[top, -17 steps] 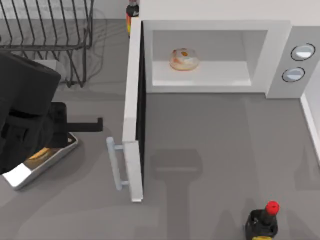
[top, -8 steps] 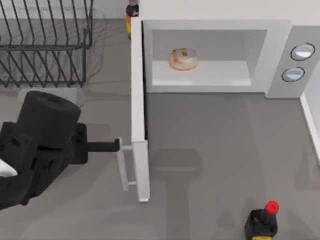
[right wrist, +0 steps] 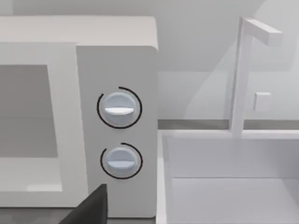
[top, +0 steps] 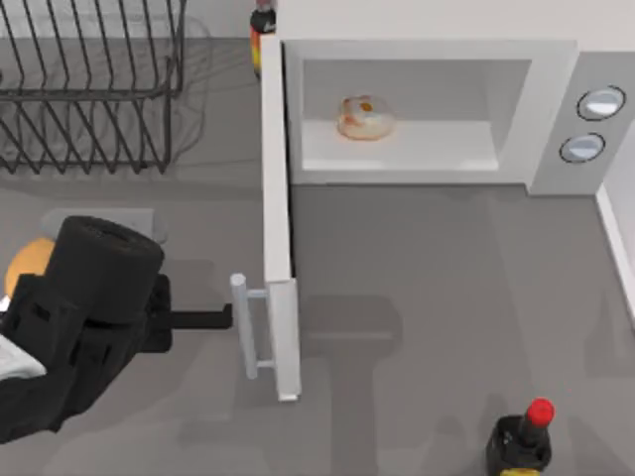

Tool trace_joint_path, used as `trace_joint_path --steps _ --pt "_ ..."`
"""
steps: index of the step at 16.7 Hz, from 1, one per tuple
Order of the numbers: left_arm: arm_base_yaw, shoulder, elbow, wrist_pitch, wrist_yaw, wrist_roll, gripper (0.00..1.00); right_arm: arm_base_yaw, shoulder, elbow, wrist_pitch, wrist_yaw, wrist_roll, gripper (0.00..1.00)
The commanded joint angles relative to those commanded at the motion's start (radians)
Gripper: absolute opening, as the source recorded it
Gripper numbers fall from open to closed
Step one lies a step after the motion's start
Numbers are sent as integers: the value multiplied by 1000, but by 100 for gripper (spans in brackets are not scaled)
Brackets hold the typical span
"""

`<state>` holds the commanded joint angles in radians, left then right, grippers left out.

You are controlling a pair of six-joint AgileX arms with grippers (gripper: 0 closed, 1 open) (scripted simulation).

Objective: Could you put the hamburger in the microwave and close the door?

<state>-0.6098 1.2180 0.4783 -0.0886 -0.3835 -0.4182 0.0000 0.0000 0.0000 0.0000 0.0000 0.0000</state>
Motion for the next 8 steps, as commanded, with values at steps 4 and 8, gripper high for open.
trace_joint_path --steps 4,8 --pt "-115 118 100 -28 -74 -102 0 0 0 0 0 0 0 100" --pt "-280 280 231 -67 -171 -239 0 0 0 0 0 0 0 100"
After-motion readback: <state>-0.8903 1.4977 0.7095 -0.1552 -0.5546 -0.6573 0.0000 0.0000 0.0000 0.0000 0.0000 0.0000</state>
